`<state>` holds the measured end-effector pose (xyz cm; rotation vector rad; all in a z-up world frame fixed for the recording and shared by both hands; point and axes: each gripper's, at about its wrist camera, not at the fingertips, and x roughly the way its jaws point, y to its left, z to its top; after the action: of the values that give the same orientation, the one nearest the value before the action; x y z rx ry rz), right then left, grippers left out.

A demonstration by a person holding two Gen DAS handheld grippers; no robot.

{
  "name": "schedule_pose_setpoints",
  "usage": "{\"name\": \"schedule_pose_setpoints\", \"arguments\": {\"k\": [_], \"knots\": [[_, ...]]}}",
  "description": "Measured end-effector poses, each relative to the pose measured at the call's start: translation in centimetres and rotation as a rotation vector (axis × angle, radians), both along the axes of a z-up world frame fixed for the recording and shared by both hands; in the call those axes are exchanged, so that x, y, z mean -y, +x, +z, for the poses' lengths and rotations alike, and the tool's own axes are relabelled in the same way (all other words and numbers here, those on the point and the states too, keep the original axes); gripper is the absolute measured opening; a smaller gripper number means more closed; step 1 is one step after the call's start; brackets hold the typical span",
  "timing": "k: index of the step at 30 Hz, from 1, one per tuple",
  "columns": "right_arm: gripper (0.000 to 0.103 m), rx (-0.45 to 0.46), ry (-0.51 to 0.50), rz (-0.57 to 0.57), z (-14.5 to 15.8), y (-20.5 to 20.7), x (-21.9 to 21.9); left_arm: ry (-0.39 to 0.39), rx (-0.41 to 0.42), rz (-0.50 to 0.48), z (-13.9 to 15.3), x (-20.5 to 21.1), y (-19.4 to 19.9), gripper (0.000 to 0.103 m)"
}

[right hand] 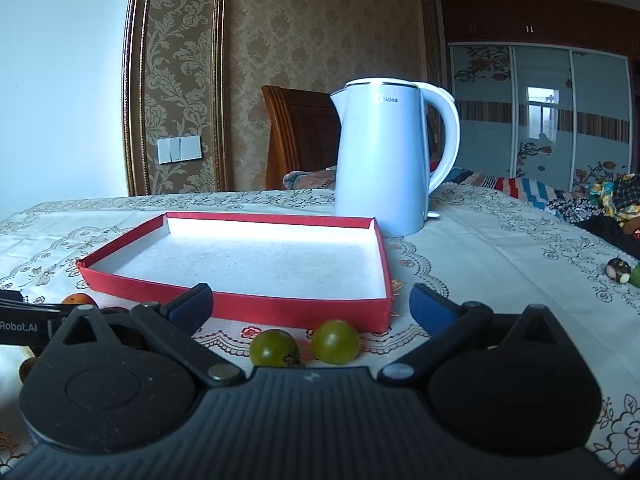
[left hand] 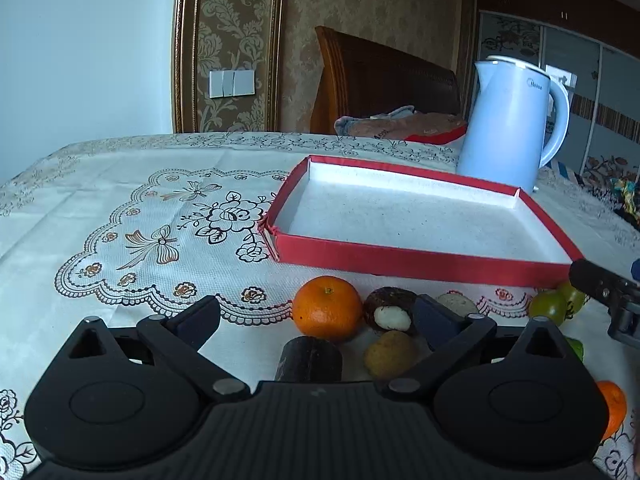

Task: Organize fruits

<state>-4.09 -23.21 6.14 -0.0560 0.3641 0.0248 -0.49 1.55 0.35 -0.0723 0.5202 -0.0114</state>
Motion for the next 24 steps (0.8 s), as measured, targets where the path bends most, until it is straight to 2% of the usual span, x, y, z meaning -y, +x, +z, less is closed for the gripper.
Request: {"name": "schedule_pose_setpoints", "arguments": {"k": [4,10,19,24], "knots": [[0.103,-0.008,0.003,0.014,-0.03,0.06,-0.14,-0.022,0.041,0.016,0.17,-0.36,-0.41,0.103],[0.103,-0.004,0.007,0.011,-0.11,0.09,-0.05,-0.008,-0.025,-0.009,0.03,-0.2,0.22,0.103],[0.103,-0.027,0.041,0.016,-0.21,0.45,0.46,-0.003,-0.039,-0.004,-0.11,-0.34,0.1,0.103],[0.103,-0.052,0.054,0.012,-0.35,0.89,0.6,0.044,-0.032,-0.017,-0.25,0.29,0.01,0.103]]}}
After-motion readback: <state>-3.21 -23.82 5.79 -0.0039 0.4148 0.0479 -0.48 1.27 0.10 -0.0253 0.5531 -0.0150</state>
